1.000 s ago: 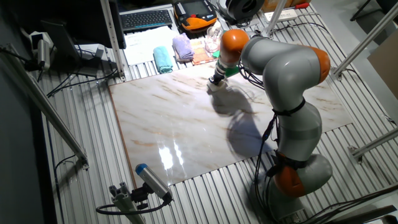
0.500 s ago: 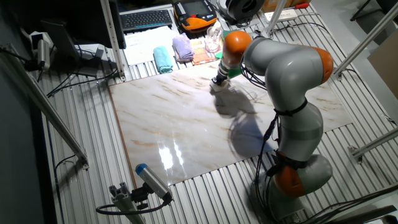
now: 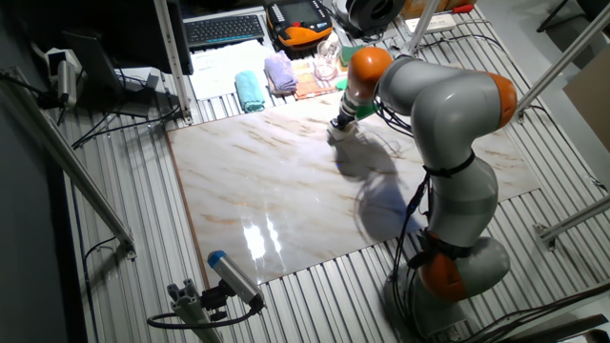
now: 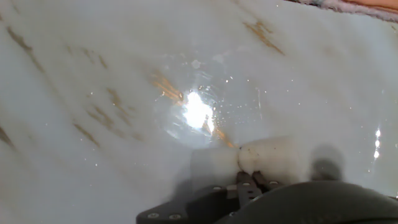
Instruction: Clean the tabletop with a sponge
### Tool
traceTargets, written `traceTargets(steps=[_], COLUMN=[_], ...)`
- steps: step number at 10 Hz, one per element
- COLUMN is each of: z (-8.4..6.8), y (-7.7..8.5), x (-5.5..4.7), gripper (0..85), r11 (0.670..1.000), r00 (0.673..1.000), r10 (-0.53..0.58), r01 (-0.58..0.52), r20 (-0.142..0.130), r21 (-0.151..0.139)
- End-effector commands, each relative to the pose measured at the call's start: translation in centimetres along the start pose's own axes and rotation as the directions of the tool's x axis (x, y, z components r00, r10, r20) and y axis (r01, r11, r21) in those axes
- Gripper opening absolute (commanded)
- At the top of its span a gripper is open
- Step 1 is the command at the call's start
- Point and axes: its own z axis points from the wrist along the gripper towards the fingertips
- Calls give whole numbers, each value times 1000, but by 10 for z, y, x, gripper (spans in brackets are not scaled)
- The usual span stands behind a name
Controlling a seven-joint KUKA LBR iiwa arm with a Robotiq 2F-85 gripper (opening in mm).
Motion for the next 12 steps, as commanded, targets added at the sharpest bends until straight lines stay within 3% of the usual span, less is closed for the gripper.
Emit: traceTargets(steps=[1, 4, 9, 11, 12], z=[4, 4, 4, 3, 4], y=[-2, -11, -26, -29, -28], x=[3, 8, 27, 31, 31], gripper=[0, 0, 0, 0, 0], r11=[1000, 1000, 1000, 999, 999], r00=[1000, 1000, 1000, 1000, 999], r10=[-6, -8, 9, 25, 45], r01=[6, 8, -9, -25, -44], r20=[4, 1, 2, -13, -25], r21=[-1, -1, 24, 30, 19])
